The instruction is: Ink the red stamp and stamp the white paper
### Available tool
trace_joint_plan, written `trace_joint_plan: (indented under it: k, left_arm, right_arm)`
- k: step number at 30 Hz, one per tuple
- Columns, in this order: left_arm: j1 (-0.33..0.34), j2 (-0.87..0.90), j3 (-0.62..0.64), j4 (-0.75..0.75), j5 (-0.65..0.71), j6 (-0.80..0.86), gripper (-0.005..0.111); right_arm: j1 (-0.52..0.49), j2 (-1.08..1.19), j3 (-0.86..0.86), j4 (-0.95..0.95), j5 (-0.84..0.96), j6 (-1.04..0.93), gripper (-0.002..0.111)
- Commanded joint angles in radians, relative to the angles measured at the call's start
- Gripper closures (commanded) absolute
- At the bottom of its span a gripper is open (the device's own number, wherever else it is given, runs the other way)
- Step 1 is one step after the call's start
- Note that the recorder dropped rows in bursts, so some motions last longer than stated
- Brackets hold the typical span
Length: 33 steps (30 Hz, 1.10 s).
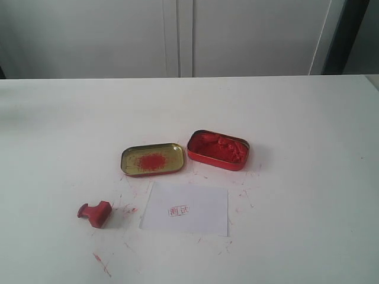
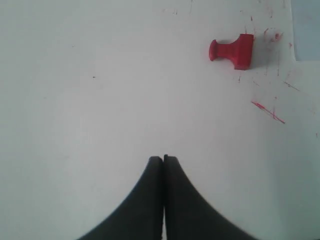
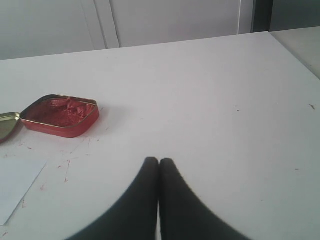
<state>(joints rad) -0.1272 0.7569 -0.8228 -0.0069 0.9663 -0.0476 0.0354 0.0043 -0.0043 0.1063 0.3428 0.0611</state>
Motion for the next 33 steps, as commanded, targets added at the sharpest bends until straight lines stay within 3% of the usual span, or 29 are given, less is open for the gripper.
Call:
trace_joint_plan:
  k: [1,8,33]
  left_arm:
    - [0.005,-0.133,0.012,-0.019,0.101,-0.005,0.107]
    - [0.005,-0.266,0.012,-0.014,0.253,0.004,0.107]
    - [0.005,-0.337,0.012,0.075,0.255,-0.001,0.107]
  right_arm:
    - [0.003,-0.004,0.004,-0.002,-0.009,0.003,0.108]
    - [0.003,-0.004,0.004,-0.002,-0.009,0.003,0.108]
    - [0.003,-0.004,0.004,-0.002,-0.009,0.003,0.108]
